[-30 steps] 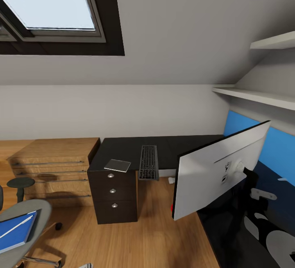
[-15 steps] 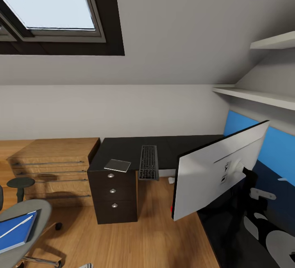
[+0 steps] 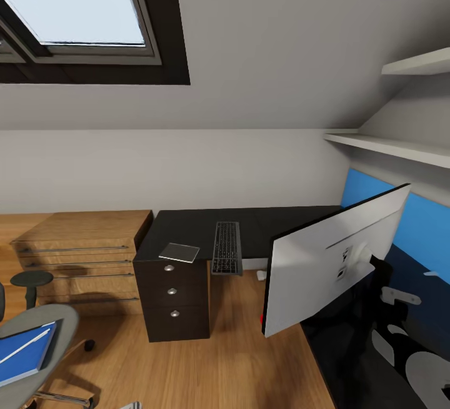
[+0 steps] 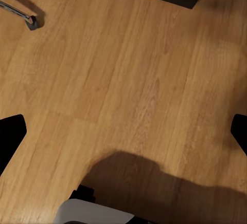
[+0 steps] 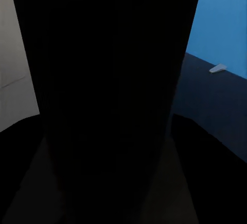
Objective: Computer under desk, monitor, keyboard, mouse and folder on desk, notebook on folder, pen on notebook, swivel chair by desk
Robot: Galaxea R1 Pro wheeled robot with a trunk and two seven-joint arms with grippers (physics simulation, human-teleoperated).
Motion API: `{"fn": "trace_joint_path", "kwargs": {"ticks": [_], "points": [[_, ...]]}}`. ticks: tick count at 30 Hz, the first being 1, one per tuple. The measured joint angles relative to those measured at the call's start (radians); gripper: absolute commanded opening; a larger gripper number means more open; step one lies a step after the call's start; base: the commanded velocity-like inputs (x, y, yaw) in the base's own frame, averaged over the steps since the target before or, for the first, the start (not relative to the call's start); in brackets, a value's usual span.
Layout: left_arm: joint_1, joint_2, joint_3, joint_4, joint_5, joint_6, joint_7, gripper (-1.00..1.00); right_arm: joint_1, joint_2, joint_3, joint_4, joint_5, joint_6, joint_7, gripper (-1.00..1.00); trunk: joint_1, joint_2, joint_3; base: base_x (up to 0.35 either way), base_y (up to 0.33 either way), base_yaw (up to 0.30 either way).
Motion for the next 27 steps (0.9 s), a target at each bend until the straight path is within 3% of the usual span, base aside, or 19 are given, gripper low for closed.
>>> {"fn": "trace_joint_path", "kwargs": {"ticks": [22, 27], "points": [[0.0, 0.0, 0.002, 0.001, 0.001, 0.0, 0.0, 1.0, 0.0, 0.002, -0.004, -0.001, 0.008, 0.002, -0.001, -1.0, 0.0, 0.0, 0.0, 0.0, 0.0, 0.0], [0.0, 0.0, 0.0, 0.001, 0.001, 0.0, 0.0, 1.0, 0.0, 0.003, -0.002, -0.001, 0.006, 0.0, -0.001, -1.0, 0.001, 0.0, 0.0, -0.314, 0.0, 0.0]]}}
